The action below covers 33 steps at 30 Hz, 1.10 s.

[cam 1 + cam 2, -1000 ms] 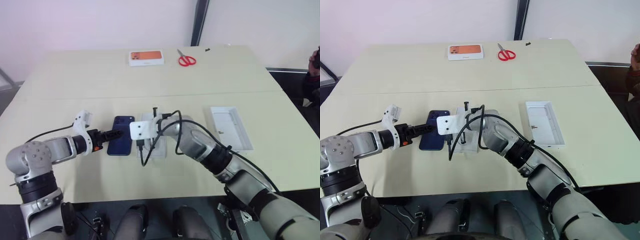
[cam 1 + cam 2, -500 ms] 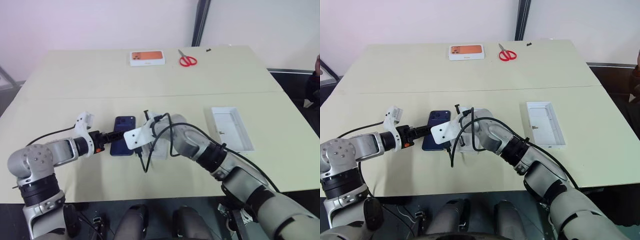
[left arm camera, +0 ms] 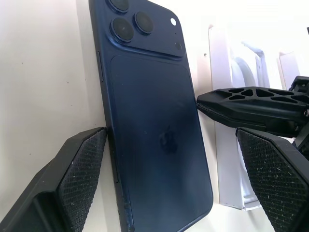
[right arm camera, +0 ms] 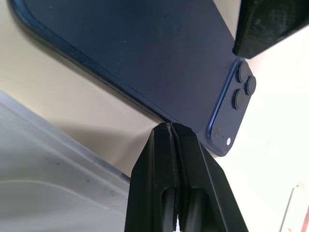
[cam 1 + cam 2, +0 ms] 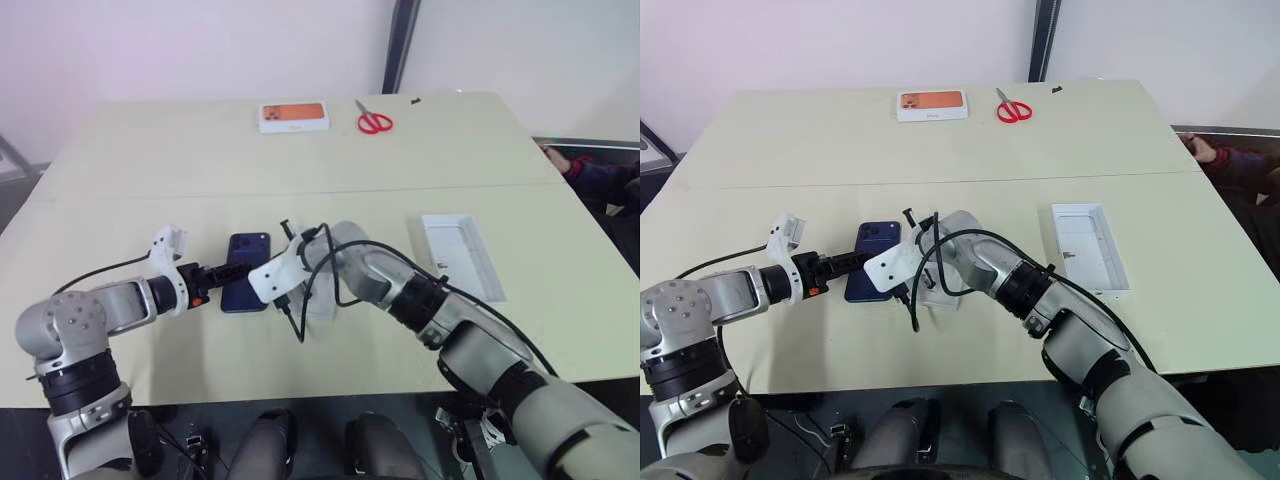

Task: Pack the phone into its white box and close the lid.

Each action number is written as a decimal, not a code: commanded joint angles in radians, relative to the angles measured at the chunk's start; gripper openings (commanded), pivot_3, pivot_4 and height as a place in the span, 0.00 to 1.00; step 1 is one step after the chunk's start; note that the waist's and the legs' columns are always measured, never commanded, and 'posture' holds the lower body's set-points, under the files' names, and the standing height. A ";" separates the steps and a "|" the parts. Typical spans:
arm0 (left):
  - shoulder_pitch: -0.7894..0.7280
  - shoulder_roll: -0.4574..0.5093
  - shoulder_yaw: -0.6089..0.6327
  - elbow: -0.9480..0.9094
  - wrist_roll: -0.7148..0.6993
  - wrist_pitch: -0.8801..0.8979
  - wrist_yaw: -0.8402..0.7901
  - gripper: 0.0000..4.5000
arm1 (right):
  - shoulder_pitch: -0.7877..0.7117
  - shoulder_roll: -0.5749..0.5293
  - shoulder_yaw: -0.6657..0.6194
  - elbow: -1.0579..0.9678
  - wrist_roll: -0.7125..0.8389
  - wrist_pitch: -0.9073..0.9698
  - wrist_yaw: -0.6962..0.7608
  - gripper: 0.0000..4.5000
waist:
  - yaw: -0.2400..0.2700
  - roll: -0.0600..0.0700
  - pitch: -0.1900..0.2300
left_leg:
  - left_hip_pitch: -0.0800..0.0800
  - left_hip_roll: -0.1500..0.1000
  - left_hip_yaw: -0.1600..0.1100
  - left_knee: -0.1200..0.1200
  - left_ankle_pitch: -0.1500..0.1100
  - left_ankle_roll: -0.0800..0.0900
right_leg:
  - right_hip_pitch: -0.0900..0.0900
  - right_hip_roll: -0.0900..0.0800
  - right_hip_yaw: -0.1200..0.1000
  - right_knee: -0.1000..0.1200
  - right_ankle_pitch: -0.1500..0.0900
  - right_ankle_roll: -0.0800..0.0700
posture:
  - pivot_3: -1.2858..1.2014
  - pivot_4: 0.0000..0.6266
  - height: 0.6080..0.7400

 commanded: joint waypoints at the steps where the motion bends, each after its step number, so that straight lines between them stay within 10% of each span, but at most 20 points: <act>1: 0.020 -0.034 -0.027 -0.018 -0.044 0.031 -0.020 1.00 | 0.026 0.054 -0.011 -0.033 0.041 -0.006 0.007 0.01 | -0.001 0.000 0.000 | 0.000 0.000 0.000 0.000 0.000 0.000 | 0.000 0.000 0.000 0.000 0.000 0.000 | 0.52 0.24 1.00; 33: -0.036 -0.073 0.174 0.050 -0.144 0.031 0.139 1.00 | 0.096 0.037 -0.065 -0.080 0.033 0.040 0.020 0.01 | -0.001 -0.001 0.000 | 0.000 0.000 0.000 -0.001 0.000 -0.001 | 0.000 0.000 0.000 0.000 0.000 0.000 | 0.52 0.24 1.00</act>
